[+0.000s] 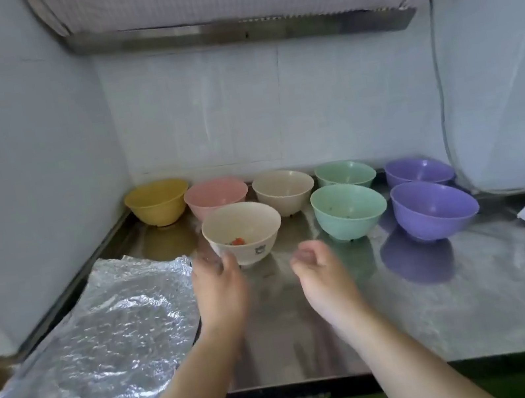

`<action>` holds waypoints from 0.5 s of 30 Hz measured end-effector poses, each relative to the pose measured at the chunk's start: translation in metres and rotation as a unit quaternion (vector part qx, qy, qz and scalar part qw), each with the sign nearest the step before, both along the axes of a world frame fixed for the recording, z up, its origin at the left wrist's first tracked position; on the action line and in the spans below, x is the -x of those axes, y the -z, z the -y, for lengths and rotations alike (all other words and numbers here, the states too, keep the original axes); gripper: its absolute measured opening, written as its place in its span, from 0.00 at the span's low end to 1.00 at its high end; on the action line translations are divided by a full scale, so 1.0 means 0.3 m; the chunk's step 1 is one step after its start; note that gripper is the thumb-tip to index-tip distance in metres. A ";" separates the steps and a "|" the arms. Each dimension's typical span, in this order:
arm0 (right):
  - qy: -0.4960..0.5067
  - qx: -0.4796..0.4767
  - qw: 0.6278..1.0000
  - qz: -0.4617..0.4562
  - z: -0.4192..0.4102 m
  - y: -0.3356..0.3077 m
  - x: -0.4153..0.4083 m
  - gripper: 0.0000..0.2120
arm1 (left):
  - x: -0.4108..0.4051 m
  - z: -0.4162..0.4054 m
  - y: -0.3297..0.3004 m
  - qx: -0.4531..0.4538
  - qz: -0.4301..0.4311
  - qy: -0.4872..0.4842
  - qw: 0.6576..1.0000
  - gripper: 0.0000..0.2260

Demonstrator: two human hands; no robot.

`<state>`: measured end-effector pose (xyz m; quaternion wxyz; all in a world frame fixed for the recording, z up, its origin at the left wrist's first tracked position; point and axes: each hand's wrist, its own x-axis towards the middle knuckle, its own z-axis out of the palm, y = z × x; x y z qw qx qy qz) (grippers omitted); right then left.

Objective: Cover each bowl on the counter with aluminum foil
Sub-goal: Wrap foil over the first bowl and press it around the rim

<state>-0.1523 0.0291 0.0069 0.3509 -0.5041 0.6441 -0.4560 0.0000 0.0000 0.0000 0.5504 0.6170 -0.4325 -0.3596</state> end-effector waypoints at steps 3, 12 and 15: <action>0.004 -0.038 0.998 0.054 0.149 -0.021 -0.036 0.23 | -0.016 0.118 -0.033 -0.023 0.016 -0.029 0.999 0.18; -0.002 -0.051 0.988 0.149 0.290 -0.014 -0.070 0.21 | 0.010 0.198 -0.048 -0.057 0.007 -0.009 0.998 0.15; 0.015 -0.015 0.986 0.163 0.195 -0.003 -0.016 0.21 | 0.047 0.099 -0.053 -0.035 -0.012 0.009 0.999 0.12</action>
